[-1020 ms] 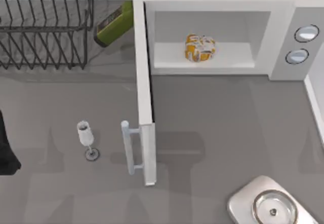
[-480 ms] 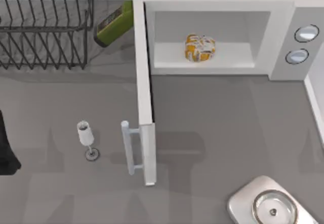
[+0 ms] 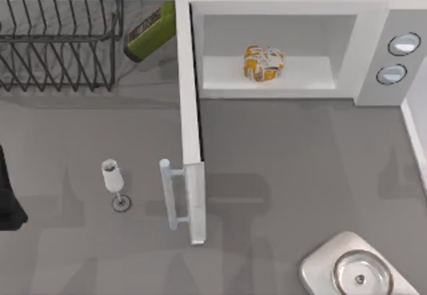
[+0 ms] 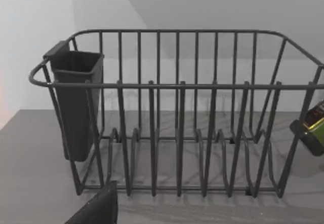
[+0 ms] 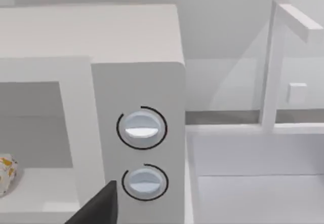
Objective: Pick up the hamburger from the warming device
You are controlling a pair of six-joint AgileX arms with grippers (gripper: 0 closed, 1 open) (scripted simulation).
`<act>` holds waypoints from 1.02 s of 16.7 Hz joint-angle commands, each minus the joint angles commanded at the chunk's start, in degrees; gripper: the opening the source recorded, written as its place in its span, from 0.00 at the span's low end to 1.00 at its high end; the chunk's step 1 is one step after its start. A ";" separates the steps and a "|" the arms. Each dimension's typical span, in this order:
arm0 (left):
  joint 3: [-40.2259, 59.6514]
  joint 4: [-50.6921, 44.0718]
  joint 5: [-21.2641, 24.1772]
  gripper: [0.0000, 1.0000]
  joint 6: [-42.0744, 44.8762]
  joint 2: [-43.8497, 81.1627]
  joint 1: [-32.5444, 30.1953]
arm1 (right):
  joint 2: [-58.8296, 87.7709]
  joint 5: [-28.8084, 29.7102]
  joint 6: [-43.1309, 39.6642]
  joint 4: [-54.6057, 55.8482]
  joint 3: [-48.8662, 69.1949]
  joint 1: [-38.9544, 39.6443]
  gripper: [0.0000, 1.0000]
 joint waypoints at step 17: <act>0.00 0.00 0.00 1.00 0.00 0.00 0.00 | 96.64 22.33 9.40 31.55 50.00 22.56 1.00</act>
